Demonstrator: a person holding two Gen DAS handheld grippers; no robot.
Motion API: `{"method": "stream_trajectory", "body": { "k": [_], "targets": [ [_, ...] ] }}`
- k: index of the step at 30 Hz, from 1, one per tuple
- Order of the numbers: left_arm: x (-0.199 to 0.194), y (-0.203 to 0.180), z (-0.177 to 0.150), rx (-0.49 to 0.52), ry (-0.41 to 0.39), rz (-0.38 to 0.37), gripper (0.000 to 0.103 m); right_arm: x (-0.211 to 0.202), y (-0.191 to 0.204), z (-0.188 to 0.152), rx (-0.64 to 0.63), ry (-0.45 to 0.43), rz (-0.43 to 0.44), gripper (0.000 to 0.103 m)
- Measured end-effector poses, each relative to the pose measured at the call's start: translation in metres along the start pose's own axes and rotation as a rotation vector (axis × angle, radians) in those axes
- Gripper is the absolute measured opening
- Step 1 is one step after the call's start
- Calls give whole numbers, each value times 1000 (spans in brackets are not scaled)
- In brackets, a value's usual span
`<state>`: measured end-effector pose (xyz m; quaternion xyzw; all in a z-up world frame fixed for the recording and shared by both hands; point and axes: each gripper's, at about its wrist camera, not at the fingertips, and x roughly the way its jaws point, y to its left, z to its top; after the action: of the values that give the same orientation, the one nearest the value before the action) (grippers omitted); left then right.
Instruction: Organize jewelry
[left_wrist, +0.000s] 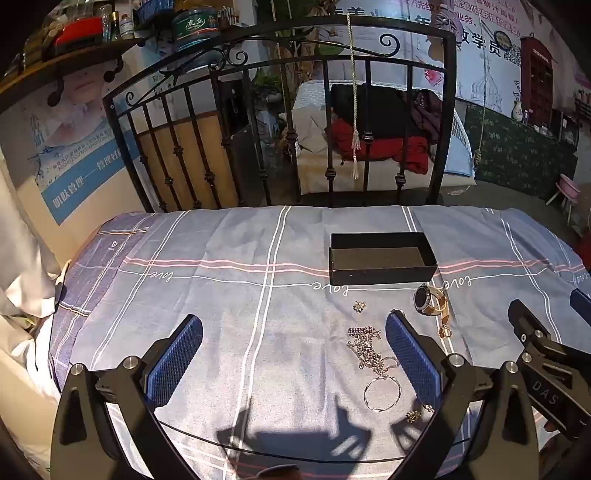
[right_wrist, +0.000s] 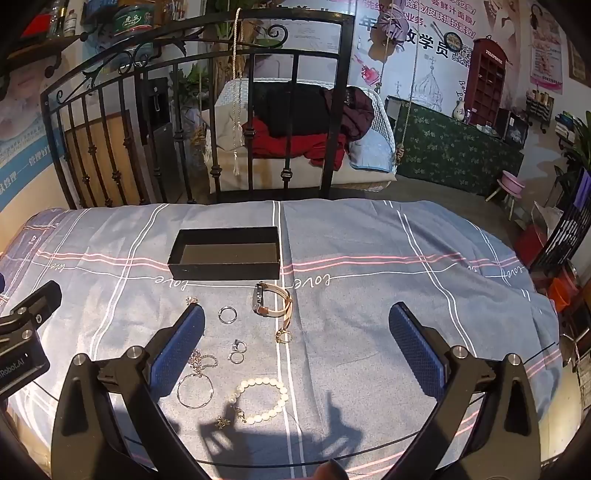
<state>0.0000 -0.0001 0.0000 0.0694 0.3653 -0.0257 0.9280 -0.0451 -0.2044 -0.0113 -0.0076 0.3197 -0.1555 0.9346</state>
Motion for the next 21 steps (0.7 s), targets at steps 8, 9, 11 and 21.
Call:
{"method": "stream_trajectory", "body": {
  "k": [8, 9, 11, 21],
  "targets": [
    [-3, -2, 2, -4, 0, 6, 97, -1, 0, -1, -1, -4, -3, 99],
    [-3, -2, 2, 0, 1, 7, 97, 0, 0, 0, -1, -4, -2, 99],
    [-3, -4, 5, -1, 3, 8, 97, 0, 0, 0, 0, -4, -2, 99],
    [0, -1, -1, -2, 1, -3, 97, 0, 0, -2, -1, -4, -2, 99]
  ]
}}
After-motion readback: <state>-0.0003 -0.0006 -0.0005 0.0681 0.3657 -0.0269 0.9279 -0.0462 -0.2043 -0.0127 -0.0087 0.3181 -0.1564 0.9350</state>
